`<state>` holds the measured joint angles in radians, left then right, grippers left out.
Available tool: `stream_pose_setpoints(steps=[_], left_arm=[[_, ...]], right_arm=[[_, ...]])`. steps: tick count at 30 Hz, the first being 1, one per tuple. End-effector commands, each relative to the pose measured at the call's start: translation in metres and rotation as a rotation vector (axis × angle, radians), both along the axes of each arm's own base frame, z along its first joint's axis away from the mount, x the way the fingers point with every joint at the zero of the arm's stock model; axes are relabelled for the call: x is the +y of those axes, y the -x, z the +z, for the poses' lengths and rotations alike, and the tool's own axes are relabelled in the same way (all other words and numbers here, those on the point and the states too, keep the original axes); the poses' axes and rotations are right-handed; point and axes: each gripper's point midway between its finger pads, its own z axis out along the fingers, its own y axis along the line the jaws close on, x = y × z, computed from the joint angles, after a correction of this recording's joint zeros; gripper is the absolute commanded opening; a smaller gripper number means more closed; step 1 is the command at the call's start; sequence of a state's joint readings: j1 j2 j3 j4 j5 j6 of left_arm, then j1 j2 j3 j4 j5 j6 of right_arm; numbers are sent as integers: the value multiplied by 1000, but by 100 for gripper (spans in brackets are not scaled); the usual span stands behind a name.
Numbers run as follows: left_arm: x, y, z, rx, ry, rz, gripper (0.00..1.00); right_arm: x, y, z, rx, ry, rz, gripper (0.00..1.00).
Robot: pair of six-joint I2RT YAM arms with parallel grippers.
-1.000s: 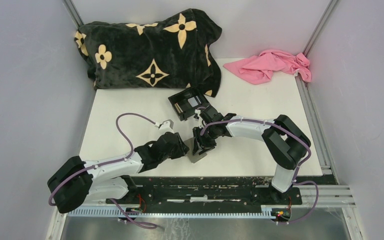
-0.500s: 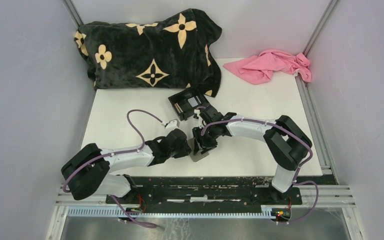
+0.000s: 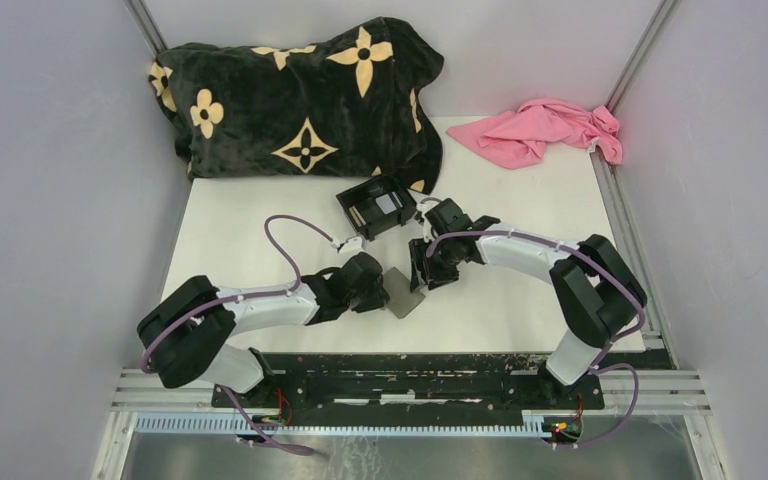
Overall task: Put the credit cards into the card holder
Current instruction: Close the card holder at the center of the board, then turn over the card holder at the center of the board.
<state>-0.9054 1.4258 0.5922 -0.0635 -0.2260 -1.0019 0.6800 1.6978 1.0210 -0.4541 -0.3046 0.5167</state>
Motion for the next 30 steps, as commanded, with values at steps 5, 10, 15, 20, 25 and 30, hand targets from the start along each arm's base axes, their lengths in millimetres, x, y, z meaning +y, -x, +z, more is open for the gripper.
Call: stream_pose_setpoints(steps=[5,10,15,20,25,30], left_arm=[[16,14,-30,90,-108,-4,36],[17,15,-35,98,-125,-12,36],[18,15,-41,100,-132,-22,36],[14,15,-48,101,-103,-30,35],[3,11,-46,82,-64,-51,35],[-8,-4,-28,45,-57,-64,36]], right_arm=[[-9,-15,-4,-7,-55,-23,58],[7,-8,-8,39,-151,-15,59],[12,6,-18,103,-206,-26,58],[18,16,-28,150,-277,-46,53],[24,11,-18,126,-326,-59,29],[18,-6,1,39,-265,-66,9]])
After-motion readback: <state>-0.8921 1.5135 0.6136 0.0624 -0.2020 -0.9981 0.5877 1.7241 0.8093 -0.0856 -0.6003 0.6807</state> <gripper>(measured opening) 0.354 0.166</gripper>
